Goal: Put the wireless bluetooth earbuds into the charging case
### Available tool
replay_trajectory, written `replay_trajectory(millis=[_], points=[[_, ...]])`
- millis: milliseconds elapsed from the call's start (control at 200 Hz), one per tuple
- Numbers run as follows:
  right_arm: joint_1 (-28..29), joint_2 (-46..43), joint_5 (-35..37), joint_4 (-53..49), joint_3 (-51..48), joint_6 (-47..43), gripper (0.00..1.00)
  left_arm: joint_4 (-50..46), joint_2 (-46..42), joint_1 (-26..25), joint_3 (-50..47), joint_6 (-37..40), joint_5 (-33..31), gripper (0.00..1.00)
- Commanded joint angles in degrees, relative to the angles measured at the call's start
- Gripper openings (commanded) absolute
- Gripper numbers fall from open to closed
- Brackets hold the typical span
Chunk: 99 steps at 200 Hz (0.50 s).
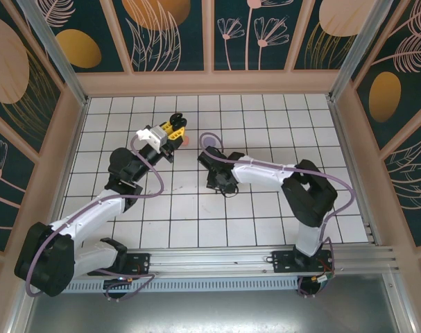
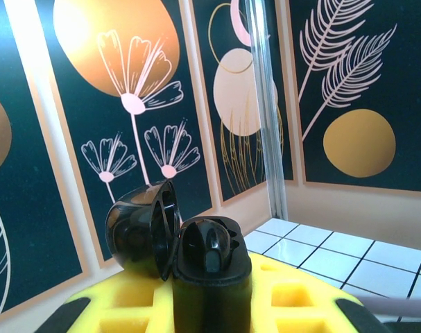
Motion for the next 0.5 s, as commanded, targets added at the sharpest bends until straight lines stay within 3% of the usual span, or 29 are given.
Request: replay_trajectory(millis=[0,490], points=[[0.89,2.72,0.65,-2.41,3.62,1.61,0.43,2.76,-1.41,-0.24,-0.45,1.46,-0.92,0.00],[0.98,6.33,2.86,-4.23,6.10,1.36,0.38,2.58,-1.99,-0.24,-0.71,2.24,-1.16,0.00]])
